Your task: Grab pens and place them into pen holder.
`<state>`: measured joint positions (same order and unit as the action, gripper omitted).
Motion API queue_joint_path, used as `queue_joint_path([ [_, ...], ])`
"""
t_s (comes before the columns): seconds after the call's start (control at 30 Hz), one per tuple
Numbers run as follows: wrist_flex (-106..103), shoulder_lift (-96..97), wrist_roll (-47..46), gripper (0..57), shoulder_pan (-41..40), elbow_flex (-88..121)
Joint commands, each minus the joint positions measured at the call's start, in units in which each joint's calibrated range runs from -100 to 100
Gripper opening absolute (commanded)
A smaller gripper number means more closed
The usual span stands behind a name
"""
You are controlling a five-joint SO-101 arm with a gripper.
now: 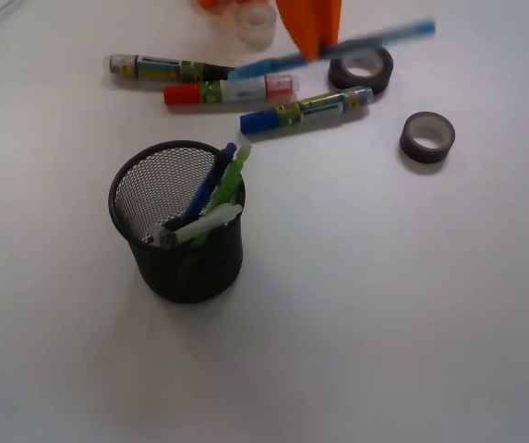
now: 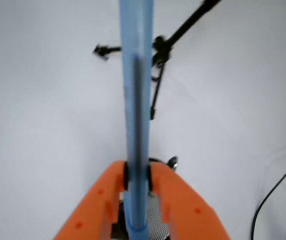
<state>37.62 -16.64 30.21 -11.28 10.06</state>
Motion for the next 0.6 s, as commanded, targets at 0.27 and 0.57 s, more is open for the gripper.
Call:
queue_joint_path([
  [0.27,-67.37,-6.61,11.53,0.4,8.55,32.33],
  [0.57,-90.64,-1.93,15.92,0.4,13.49,53.80],
])
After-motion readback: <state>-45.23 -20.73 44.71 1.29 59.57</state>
